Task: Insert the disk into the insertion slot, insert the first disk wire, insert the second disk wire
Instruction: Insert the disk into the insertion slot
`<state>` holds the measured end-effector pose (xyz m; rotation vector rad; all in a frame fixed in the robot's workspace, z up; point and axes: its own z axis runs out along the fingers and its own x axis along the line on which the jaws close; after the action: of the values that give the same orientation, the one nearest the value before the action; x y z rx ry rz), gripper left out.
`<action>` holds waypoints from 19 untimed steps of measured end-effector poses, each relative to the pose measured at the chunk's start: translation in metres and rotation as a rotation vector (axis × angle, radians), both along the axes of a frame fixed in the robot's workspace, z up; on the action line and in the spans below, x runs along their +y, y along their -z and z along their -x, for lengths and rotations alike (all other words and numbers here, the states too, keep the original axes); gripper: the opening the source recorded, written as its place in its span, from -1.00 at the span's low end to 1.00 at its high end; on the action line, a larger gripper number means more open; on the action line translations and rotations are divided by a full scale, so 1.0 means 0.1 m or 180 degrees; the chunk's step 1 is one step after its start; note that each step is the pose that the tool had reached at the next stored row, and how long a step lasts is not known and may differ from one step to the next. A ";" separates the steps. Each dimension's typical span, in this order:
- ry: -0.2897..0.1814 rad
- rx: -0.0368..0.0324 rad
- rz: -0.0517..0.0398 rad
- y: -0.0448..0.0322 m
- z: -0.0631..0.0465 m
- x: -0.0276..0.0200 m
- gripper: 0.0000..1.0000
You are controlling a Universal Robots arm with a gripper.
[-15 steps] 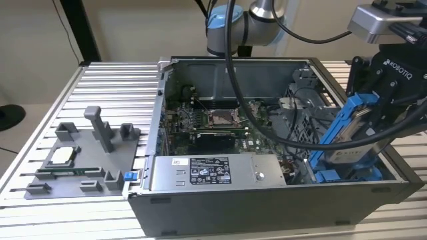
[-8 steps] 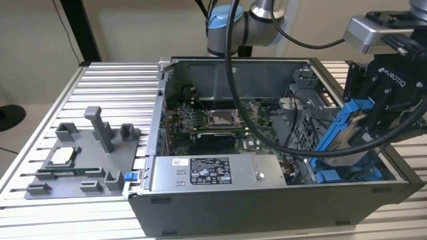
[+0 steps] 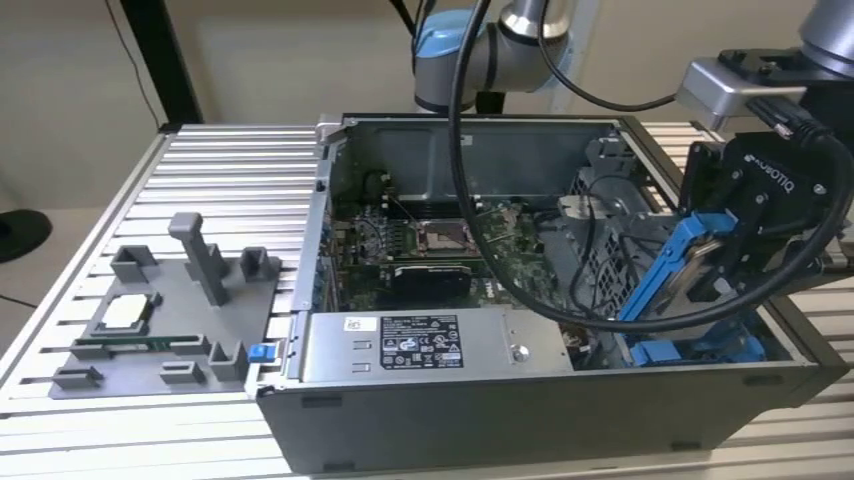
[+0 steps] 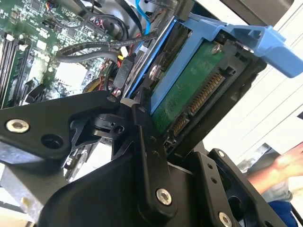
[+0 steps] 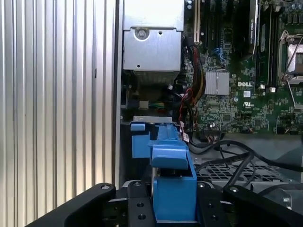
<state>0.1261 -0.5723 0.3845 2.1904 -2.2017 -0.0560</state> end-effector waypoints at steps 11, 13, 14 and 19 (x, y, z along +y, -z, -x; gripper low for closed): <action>0.0000 0.0005 0.0000 0.000 0.00 0.000 -1.00; 0.0000 0.0006 0.0000 0.000 0.00 0.000 -1.00; 0.0000 0.0006 0.0000 0.000 0.00 0.000 -1.00; 0.0000 0.0008 0.0001 0.000 0.00 0.000 1.00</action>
<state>0.1260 -0.5722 0.3846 2.1890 -2.2003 -0.0586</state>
